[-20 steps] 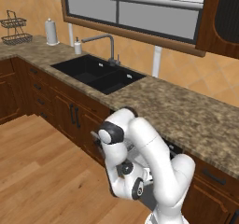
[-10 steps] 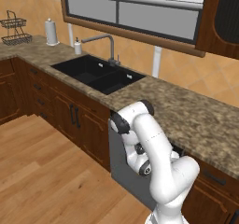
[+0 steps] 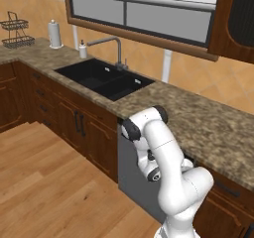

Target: Pick up the cup and bowl from the counter, place them in the dishwasher, and close the dishwasher door.

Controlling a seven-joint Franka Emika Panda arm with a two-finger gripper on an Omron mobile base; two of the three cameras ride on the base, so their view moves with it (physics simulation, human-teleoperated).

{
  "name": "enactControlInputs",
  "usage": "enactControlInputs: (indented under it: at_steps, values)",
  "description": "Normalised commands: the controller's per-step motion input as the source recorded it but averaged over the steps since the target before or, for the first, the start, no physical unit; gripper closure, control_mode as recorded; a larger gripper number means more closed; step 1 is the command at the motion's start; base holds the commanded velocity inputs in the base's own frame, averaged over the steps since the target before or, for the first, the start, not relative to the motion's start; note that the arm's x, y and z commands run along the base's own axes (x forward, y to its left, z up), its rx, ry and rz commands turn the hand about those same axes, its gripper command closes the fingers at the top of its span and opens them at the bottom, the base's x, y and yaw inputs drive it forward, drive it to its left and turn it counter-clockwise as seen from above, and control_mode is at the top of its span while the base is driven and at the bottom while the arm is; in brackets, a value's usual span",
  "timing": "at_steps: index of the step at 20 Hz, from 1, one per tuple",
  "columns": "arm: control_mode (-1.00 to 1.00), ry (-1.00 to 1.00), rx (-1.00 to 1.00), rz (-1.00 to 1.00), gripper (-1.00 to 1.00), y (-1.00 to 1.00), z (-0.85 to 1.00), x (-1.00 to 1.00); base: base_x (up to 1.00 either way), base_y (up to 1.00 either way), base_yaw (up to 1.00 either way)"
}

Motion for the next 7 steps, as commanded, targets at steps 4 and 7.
enactControlInputs:
  at_steps: [4,7]
  values:
    - [-1.00,-0.24,-0.60,0.00,-1.00,0.11,-0.87,0.72,0.00,0.00,0.00]
    - [-1.00,-0.04,-0.23,0.00,-1.00,0.09,-0.20,0.22,0.00,0.00,0.00]
